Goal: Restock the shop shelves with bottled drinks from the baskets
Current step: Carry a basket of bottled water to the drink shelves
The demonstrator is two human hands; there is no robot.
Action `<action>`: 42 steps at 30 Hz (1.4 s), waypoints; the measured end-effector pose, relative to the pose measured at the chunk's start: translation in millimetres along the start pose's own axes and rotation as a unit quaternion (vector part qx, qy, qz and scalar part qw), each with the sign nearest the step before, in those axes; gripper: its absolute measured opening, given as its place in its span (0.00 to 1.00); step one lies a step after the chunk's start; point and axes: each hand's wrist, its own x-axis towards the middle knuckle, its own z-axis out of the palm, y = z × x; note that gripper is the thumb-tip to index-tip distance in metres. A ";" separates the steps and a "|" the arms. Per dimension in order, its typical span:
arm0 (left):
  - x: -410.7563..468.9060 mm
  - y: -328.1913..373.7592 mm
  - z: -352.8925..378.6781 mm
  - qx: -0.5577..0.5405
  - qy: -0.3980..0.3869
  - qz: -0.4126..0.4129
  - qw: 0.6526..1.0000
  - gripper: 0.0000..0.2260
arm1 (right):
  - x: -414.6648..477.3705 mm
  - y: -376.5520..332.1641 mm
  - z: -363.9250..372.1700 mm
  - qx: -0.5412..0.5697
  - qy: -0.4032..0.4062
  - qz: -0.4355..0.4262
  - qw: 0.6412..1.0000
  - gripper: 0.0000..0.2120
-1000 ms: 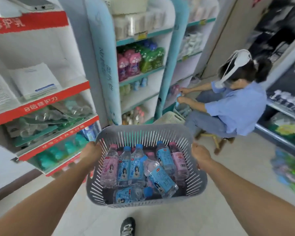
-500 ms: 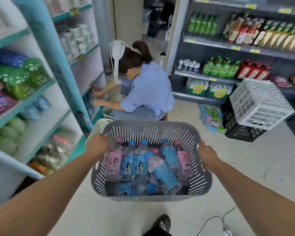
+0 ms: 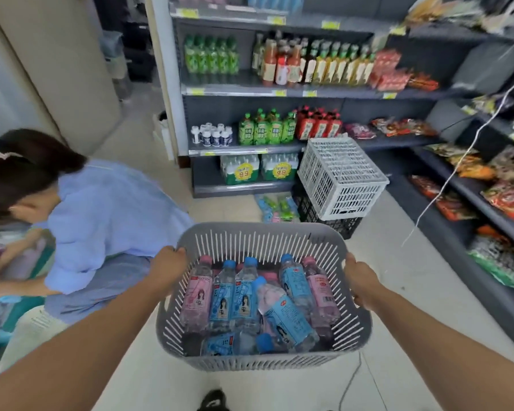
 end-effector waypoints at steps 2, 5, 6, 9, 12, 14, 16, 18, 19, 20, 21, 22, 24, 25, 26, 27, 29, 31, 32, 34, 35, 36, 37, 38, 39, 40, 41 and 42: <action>35.0 41.0 23.4 -0.001 -0.011 0.002 1.000 0.12 | 37.0 -11.2 -20.9 0.012 0.010 0.010 1.000 0.31; 92.3 99.8 58.9 0.018 -0.040 0.021 0.999 0.15 | 90.8 -30.8 -49.8 0.044 0.024 0.032 0.998 0.27; 109.9 120.4 69.6 0.024 -0.047 0.026 0.998 0.16 | 109.5 -37.0 -58.8 0.054 0.031 0.042 0.997 0.26; 158.0 186.2 102.1 0.054 -0.067 0.054 0.995 0.17 | 165.1 -58.7 -84.9 0.081 0.049 0.050 0.994 0.28; 199.5 248.3 131.9 0.056 -0.076 0.074 0.993 0.17 | 224.2 -76.0 -109.6 0.093 0.073 0.068 0.991 0.33; 229.2 287.5 152.5 0.061 -0.083 0.084 0.991 0.17 | 266.5 -89.5 -127.0 0.105 0.079 0.074 0.989 0.33; 256.0 325.5 173.3 0.069 -0.087 0.082 0.990 0.17 | 304.8 -107.8 -146.5 0.096 0.074 0.076 0.990 0.31; 282.5 358.0 198.0 0.062 -0.084 0.069 0.992 0.18 | 347.3 -122.0 -163.9 0.091 0.069 0.070 0.991 0.27; 293.3 371.6 208.6 0.056 -0.081 0.064 0.993 0.18 | 365.5 -130.2 -171.0 0.086 0.064 0.060 0.992 0.26; 304.2 386.1 219.7 0.054 -0.081 0.062 0.993 0.18 | 384.7 -137.1 -177.9 0.087 0.057 0.057 0.993 0.26; 318.9 401.1 232.2 0.054 -0.085 0.057 0.993 0.19 | 407.1 -144.1 -185.1 0.092 0.050 0.058 0.993 0.28; 333.4 415.7 243.9 0.054 -0.084 0.051 0.994 0.20 | 429.5 -152.1 -192.6 0.093 0.044 0.061 0.993 0.30; 362.1 443.9 266.5 0.050 -0.073 0.038 0.995 0.20 | 472.6 -169.5 -207.1 0.083 0.044 0.065 0.993 0.33; 375.8 457.6 276.7 0.053 -0.072 0.037 0.995 0.20 | 496.4 -176.5 -212.5 0.076 0.050 0.068 0.994 0.34; 388.0 470.8 286.4 0.060 -0.072 0.037 0.995 0.20 | 517.4 -183.8 -218.0 0.064 0.054 0.070 0.994 0.35; 400.7 483.5 296.1 0.061 -0.073 0.035 0.995 0.20 | 537.5 -191.3 -223.2 0.053 0.055 0.067 0.995 0.35; 427.6 507.5 315.1 0.045 -0.070 0.028 0.996 0.20 | 579.1 -205.1 -231.9 0.049 0.049 0.063 0.996 0.35; 457.3 531.1 334.9 0.044 -0.069 0.025 0.996 0.20 | 620.1 -219.5 -239.1 0.035 0.045 0.057 0.997 0.35; 472.4 542.5 345.0 0.040 -0.073 0.022 0.996 0.20 | 638.7 -227.6 -241.6 0.030 0.047 0.057 0.997 0.34; 502.2 565.5 363.4 0.028 -0.085 0.013 0.996 0.20 | 676.6 -244.3 -246.5 0.019 0.047 0.052 0.997 0.32; 516.1 575.4 372.1 0.027 -0.088 0.007 0.996 0.20 | 697.4 -250.8 -248.8 0.009 0.048 0.046 0.998 0.31; 528.3 586.0 380.3 0.027 -0.086 0.001 0.996 0.20 | 716.1 -258.9 -251.6 -0.001 0.050 0.047 0.998 0.31; 539.2 595.8 388.1 0.024 -0.083 -0.004 0.996 0.20 | 735.8 -265.4 -253.6 0.001 0.054 0.048 0.997 0.31; 548.1 605.4 394.6 0.021 -0.079 -0.007 0.997 0.20 | 752.4 -272.3 -255.9 0.004 0.057 0.048 0.997 0.30; 557.1 614.4 401.3 0.018 -0.072 -0.008 0.997 0.20 | 770.5 -278.8 -257.7 0.004 0.057 0.046 0.997 0.31; 564.8 624.0 407.3 0.014 -0.067 -0.008 0.998 0.19 | 786.1 -286.8 -259.9 -0.001 0.051 0.045 0.998 0.31; 574.1 632.2 413.7 0.007 -0.063 -0.007 0.998 0.19 | 803.4 -293.8 -262.5 -0.008 0.044 0.040 0.998 0.31; 582.6 640.2 420.7 0.002 -0.058 -0.008 0.998 0.19 | 818.4 -302.2 -265.3 -0.012 0.041 0.036 0.998 0.30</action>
